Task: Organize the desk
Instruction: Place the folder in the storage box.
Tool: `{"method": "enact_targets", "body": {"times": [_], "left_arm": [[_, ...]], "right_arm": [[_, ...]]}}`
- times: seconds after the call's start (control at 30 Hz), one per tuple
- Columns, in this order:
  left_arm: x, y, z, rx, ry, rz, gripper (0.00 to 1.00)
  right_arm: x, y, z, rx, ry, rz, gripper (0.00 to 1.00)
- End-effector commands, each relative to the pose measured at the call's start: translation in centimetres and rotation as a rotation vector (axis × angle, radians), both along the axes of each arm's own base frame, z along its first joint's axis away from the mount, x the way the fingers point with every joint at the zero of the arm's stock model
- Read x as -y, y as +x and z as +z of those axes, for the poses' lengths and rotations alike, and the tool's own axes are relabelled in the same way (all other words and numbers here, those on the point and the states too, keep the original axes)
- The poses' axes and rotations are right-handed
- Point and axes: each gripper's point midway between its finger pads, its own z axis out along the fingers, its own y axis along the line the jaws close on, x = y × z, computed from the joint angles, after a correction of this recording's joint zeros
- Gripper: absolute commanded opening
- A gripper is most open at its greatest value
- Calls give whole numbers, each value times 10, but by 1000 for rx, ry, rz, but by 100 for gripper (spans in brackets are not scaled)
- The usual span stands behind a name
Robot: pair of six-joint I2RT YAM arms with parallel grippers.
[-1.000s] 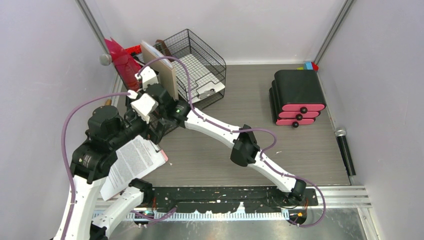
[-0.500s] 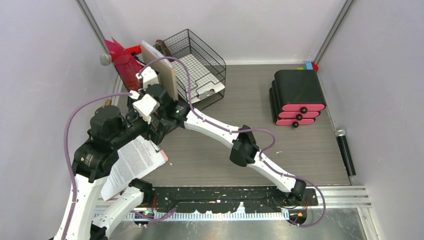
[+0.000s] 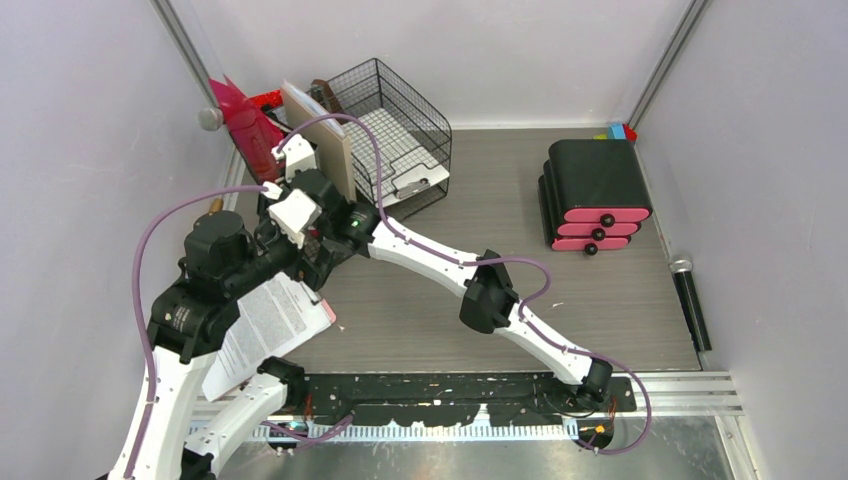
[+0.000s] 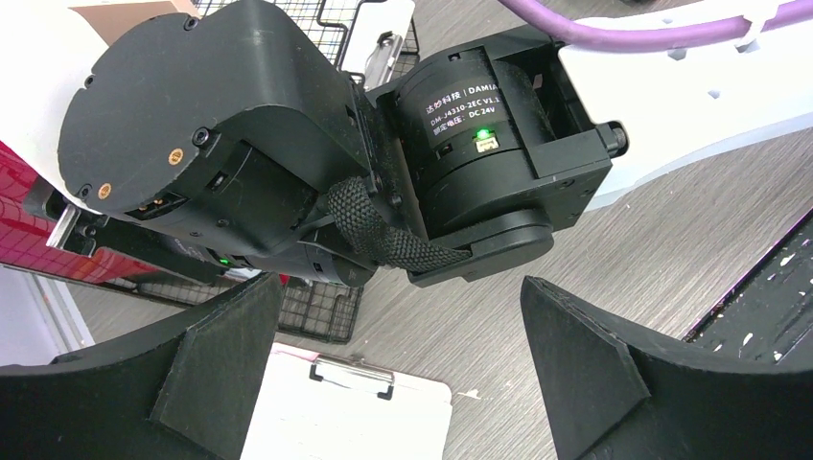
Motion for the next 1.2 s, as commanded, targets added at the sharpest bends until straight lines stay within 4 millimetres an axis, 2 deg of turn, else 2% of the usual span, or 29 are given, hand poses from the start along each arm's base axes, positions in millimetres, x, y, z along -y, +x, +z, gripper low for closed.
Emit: {"method": "enact_targets", "body": {"times": [0.0,0.23,0.33,0.5,0.6,0.87,1.0,1.17], "left_arm": [[4,2,13,52,-35,-10,99],[4,2,13,51,-36,-11,99],[4,3,14,50,-37,-11,99],[6,4,15,46,-46,-16,99],[8,4,16,38,-57,-17,99],[7,2,18,39,-56,-19,99],[8,1,18,40,-57,-23,99],[9,2,16,34,-57,-27,99]], "right_arm": [[-8,-4,-45,-56,-62,38,0],[-10,2,-36,-2,-45,26,0],[-4,5,-31,0,-47,-13,0],[11,4,-33,-41,-85,-69,0],[12,3,-30,-43,-80,-70,0],[-9,1,2,98,-50,60,0],[-20,-3,7,144,-56,160,0],[-21,0,7,147,-50,202,0]]}}
